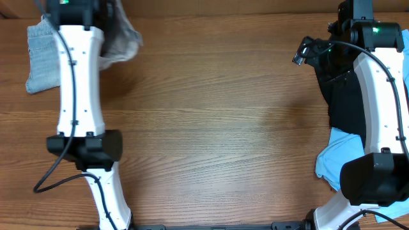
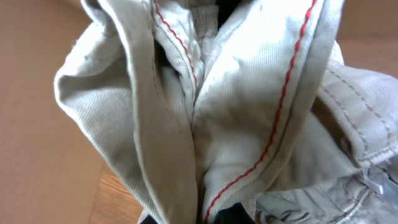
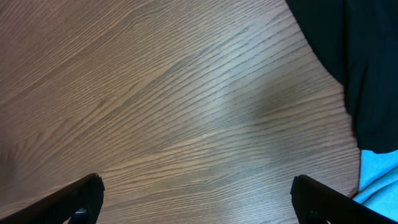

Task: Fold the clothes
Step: 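Carry the folded shorts with the left gripper to the back-left corner, then release the shorts onto the jeans pile and adjust with the left gripper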

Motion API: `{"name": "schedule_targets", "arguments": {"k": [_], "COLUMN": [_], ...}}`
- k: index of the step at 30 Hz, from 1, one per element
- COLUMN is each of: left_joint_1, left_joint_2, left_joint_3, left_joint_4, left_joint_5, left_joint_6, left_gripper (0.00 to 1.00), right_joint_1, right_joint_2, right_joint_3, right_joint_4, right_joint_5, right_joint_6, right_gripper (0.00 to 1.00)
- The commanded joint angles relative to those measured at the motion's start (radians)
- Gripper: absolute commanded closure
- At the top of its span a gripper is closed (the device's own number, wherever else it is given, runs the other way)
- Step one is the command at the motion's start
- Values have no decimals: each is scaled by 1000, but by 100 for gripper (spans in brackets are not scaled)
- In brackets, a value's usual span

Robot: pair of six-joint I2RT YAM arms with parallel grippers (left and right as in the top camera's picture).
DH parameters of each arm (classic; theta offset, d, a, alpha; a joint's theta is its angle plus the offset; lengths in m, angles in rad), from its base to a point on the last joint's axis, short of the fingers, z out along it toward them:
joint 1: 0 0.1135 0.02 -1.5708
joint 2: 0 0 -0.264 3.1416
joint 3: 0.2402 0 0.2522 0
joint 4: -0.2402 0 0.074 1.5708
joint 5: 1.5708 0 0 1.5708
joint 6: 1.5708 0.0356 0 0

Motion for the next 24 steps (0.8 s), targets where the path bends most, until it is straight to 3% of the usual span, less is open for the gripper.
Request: {"name": "schedule_targets", "arguments": {"k": [1,9,14,24], "left_joint_1": [97,272,338,356], "left_joint_2": [-13,16,101,274], "left_joint_3": [41,12,12,12], "left_joint_4": [72,236,240,298], "left_joint_5": [-55,-47,-76,5], "left_joint_6": [-21,-35,-37,-44], "left_gripper": [96,96,96,96], "right_joint_1": [-4,10,21,27], "right_joint_2": [-1,-1,-1,-1], "right_joint_3": [-2,-2,-2,-2], "right_joint_4": [0,8,15,26], "right_joint_5": [5,5,6,5], "right_joint_6": [-2,10,14,29], "right_gripper": [0,0,0,0]}}
